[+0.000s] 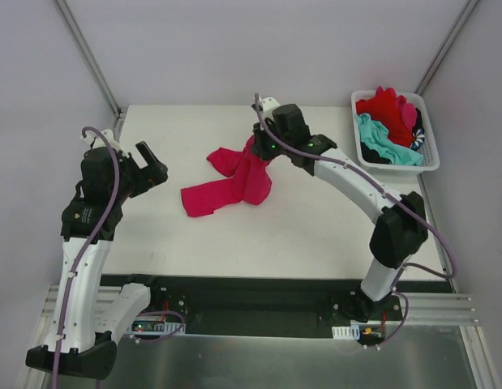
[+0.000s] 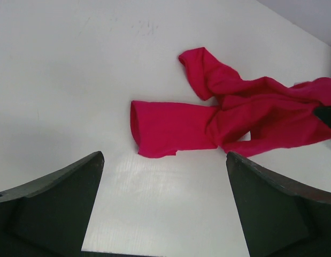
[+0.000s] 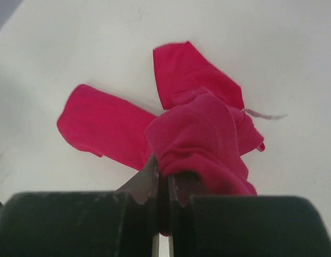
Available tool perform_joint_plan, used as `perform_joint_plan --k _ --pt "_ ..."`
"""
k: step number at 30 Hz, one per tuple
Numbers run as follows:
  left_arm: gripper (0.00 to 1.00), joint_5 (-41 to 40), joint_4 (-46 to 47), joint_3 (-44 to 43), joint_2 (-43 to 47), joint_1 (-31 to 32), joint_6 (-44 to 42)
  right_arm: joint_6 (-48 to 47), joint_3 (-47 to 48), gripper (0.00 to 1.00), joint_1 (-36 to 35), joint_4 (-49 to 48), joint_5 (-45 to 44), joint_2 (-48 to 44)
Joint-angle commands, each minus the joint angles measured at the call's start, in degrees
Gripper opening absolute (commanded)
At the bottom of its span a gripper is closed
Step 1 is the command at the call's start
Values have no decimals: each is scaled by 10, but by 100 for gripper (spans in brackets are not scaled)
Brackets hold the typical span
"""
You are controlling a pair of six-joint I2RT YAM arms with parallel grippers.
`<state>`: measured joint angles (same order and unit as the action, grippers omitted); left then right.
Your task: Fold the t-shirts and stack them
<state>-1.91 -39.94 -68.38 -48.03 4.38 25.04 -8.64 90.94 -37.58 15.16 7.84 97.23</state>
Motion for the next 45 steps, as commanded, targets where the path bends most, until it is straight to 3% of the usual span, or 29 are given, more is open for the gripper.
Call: perform_joint_plan --k 1,5,10,13,20,23,24,27,33,37,38,41,45 --pt "99 -18 -16 41 -7 -8 56 19 -1 1 -26 -22 -31 79" --pt "99 9 -18 100 -26 -7 132 56 9 1 -36 14 -74 147" --pt "99 5 -7 169 -41 -8 152 84 7 1 -43 2 -65 168" --pt "99 -16 -3 193 -61 -8 170 105 48 1 -43 51 -63 192" --pt "99 2 45 220 -102 -8 173 63 117 5 -55 149 -49 163" --pt "99 6 64 222 -117 -9 168 45 156 37 -54 232 -75 137" --pt "99 8 67 222 -122 -9 167 35 172 68 -53 250 -75 128" --pt "99 16 86 216 -137 -9 159 15 187 99 -45 293 -70 78" --pt "99 38 95 204 -164 -9 158 48 166 96 -28 320 -54 -50" --pt "99 52 96 205 -166 -8 158 85 -31 96 -28 165 -40 -173" --pt "99 57 96 205 -161 -9 157 126 -123 96 -28 136 -37 -192" --pt "99 54 95 207 -154 -9 156 173 -223 96 -35 88 -66 -236" --pt "99 82 104 206 -160 -9 148 187 -266 96 -64 67 -130 -251"
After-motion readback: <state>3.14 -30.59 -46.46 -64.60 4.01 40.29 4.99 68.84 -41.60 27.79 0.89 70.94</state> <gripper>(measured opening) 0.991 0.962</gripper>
